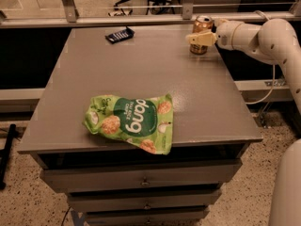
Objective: Move orange can near green rice chip bag
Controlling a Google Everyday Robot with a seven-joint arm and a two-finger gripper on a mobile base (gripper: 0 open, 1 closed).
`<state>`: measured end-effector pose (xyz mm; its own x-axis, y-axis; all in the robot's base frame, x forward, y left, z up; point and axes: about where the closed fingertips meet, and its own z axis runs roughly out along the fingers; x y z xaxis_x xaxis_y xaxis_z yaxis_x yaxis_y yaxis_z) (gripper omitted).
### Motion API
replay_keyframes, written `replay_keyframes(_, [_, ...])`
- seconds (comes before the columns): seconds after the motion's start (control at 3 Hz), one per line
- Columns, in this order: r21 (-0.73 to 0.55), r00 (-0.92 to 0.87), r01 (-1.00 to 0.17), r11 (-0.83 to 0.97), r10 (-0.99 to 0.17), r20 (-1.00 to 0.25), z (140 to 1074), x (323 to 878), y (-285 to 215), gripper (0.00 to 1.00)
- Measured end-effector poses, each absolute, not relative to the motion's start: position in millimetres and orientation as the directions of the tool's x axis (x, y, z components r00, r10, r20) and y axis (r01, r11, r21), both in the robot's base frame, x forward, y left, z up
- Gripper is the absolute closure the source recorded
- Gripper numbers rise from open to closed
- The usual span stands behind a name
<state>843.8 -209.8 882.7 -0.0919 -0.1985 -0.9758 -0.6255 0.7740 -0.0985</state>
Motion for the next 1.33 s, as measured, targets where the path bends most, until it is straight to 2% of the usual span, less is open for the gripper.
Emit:
replay_keyframes(0.67, [-0.033,-0.108,-0.678,0.734,-0.144,-0.984,888,814,-202,0.64])
replay_keyframes(1.0, [-0.008,-0.082,-0.768,0.641,-0.111,-0.990,905,776,-172,0.87])
replay_keyframes(1.33, [-0.003,-0.056,-0.870,0.493,-0.105,-0.993,917,725,-132,1.00])
